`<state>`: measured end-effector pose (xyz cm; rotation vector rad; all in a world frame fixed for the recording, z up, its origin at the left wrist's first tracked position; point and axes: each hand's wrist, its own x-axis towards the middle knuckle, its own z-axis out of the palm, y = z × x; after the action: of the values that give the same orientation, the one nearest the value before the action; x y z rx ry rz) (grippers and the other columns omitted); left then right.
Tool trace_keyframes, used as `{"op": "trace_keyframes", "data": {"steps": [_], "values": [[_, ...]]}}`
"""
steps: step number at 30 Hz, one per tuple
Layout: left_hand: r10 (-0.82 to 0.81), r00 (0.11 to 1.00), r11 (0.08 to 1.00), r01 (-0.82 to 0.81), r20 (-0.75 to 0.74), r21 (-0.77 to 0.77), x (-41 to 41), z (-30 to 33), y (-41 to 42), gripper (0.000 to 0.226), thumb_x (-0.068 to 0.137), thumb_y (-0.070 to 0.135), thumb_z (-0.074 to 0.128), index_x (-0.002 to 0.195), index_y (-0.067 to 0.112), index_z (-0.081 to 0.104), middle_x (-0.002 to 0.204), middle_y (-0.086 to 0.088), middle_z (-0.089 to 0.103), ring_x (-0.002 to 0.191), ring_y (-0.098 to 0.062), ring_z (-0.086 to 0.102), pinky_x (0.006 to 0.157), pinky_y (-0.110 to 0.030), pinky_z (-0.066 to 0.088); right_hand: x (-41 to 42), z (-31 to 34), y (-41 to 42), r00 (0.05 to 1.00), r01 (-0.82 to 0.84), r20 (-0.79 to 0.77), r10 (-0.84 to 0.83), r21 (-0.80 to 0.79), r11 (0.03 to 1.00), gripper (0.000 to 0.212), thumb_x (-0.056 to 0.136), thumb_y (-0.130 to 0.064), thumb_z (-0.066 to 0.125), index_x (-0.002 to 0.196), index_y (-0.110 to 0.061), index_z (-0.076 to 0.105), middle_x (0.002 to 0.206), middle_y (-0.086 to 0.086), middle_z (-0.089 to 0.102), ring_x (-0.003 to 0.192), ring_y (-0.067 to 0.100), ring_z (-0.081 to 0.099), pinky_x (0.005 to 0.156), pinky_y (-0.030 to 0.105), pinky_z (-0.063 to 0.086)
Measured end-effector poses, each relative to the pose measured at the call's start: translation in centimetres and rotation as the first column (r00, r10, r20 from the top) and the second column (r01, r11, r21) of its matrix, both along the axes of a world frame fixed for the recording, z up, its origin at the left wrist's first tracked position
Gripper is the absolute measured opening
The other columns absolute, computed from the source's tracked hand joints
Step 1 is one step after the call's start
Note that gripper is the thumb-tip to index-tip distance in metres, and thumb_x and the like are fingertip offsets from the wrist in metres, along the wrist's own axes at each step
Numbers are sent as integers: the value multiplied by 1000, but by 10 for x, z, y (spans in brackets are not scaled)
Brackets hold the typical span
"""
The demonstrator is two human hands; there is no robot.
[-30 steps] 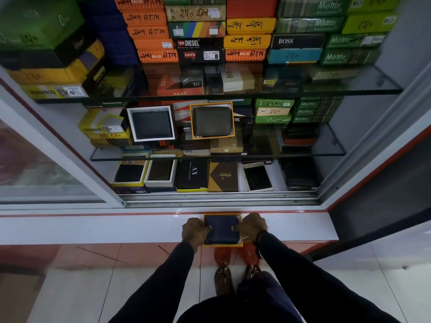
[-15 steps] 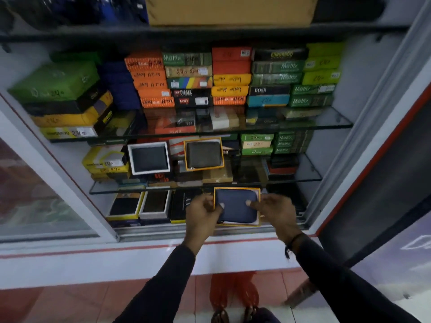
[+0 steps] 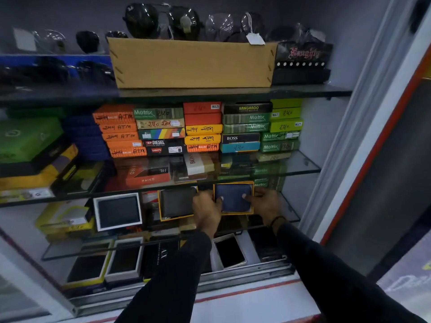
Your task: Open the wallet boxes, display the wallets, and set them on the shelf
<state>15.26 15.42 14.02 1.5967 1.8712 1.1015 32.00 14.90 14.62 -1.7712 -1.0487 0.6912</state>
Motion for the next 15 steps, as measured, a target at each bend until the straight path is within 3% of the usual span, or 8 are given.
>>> {"op": "trace_keyframes", "data": {"steps": [4,8,11,13,15], "values": [[-9,999,997,5,-50,-76,4,-4,24,18,89,25,75,101,11,75,97,-8,77,86,-18,73,66,-27,59,-4,-7,23,997,12,75,-12,0,1000,25,71,-25,88,87,-9,78,86,7,77,77,16,66,67,24,46],[-11,998,997,7,-57,-74,5,-8,36,19,90,24,73,103,10,73,99,-8,75,87,-17,72,62,-22,54,-1,-10,33,994,4,105,-5,5,1000,29,72,-26,88,91,-6,78,84,6,74,82,18,68,73,29,54],[-12,996,999,7,-88,-51,3,-11,35,20,89,27,75,100,10,75,96,-8,75,84,-18,72,66,-28,60,3,-6,30,990,-54,128,53,3,999,26,73,-24,87,88,-4,79,80,3,71,79,16,65,71,24,48],[-1,995,998,-4,-99,-55,1,-12,34,24,87,31,76,101,11,75,100,-8,75,87,-20,72,72,-36,64,5,-5,29,993,-56,105,55,3,998,16,73,-26,87,72,-15,75,70,-3,67,70,13,64,70,24,47],[14,995,1000,-15,-99,-6,-1,-10,23,27,89,35,73,108,15,72,109,-7,71,94,-21,71,78,-40,64,8,-9,24,996,-22,88,20,24,999,27,73,-36,85,60,-27,63,68,-4,69,72,16,69,70,28,54]]}}
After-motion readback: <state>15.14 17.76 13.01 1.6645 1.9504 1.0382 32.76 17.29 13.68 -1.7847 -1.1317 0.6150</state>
